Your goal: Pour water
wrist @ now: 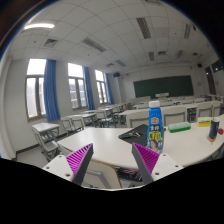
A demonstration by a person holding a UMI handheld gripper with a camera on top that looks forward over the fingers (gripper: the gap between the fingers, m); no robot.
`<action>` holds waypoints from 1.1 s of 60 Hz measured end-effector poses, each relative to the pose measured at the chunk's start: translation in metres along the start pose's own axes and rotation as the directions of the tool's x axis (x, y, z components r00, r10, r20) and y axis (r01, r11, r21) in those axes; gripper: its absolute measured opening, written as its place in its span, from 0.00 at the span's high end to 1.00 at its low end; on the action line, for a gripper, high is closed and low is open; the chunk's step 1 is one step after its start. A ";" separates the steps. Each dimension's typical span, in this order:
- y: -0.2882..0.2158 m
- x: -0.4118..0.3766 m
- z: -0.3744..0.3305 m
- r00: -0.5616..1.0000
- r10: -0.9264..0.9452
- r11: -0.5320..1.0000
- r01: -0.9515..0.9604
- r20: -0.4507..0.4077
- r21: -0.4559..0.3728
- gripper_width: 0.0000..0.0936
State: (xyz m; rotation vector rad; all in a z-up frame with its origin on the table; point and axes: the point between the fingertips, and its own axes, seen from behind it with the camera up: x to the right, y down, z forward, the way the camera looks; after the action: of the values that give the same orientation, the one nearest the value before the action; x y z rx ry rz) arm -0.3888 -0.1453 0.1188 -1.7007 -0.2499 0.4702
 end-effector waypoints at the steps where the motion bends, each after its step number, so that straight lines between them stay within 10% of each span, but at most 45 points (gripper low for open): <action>1: -0.001 0.002 0.001 1.000 -0.003 1.000 0.003 -0.004 0.004 0.10; 46: -0.008 0.197 0.146 0.954 -0.076 0.997 0.073 -0.290 -0.020 0.11; 52: -0.007 0.200 0.157 0.950 -0.086 0.996 0.081 -0.302 -0.030 0.36; 66: -0.008 0.207 0.159 0.939 -0.087 0.996 0.091 -0.332 -0.003 0.53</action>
State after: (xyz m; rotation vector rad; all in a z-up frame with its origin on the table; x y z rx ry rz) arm -0.2739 0.0843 0.0715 -1.7182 -0.0765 0.1118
